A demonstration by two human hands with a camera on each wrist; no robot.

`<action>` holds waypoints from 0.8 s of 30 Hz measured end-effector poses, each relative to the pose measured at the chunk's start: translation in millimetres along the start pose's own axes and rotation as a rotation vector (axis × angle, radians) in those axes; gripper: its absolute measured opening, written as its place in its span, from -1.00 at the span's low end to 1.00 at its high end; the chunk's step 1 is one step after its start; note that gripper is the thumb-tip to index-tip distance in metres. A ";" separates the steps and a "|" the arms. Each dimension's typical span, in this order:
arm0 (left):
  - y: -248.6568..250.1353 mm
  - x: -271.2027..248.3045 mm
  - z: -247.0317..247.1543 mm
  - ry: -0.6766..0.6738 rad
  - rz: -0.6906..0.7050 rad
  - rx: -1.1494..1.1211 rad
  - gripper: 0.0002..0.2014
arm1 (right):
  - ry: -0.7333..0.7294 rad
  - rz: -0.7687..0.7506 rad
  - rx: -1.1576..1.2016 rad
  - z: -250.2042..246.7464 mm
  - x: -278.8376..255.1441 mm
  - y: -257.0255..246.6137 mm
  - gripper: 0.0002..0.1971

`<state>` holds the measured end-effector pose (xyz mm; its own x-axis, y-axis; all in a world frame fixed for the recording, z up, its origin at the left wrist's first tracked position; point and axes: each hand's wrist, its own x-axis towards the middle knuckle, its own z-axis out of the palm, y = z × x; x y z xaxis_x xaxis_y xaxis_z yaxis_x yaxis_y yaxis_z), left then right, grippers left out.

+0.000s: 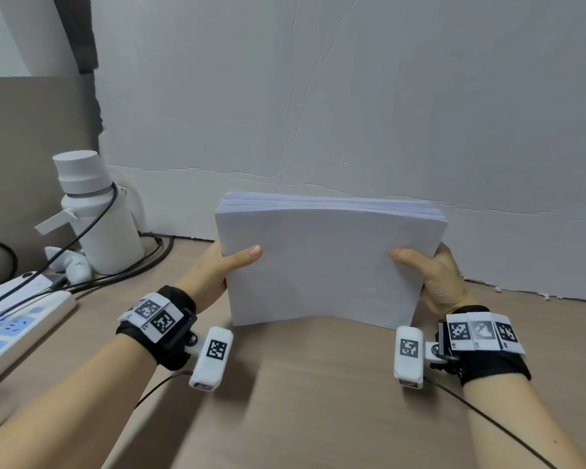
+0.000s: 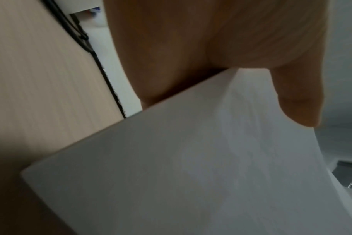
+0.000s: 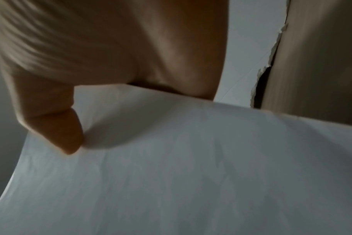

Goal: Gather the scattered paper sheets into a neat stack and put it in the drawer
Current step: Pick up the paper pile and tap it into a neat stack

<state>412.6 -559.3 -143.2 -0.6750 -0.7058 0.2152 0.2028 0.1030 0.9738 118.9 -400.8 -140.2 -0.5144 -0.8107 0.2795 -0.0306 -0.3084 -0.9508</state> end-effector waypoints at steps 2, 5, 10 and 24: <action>0.3 -0.7 1.3 -0.005 -0.002 -0.002 -0.37 | 0.006 -0.007 0.006 0.4 -1.0 -0.8 -0.75; -1.2 1.0 2.2 -0.005 0.005 0.004 -0.42 | 0.005 -0.012 0.013 0.6 -1.7 -2.4 -0.68; -7.9 1.8 1.7 0.063 -0.006 0.021 -0.42 | 0.006 0.019 -0.006 -7.4 0.0 3.0 -0.64; -4.9 19.7 13.7 0.384 0.104 0.190 -0.60 | 0.200 0.007 -0.130 12.1 -4.7 6.8 -0.75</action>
<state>388.6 -564.1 -142.7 -0.3378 -0.8905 0.3047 0.0974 0.2890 0.9524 131.5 -405.0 -146.3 -0.6742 -0.6938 0.2531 -0.1300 -0.2259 -0.9654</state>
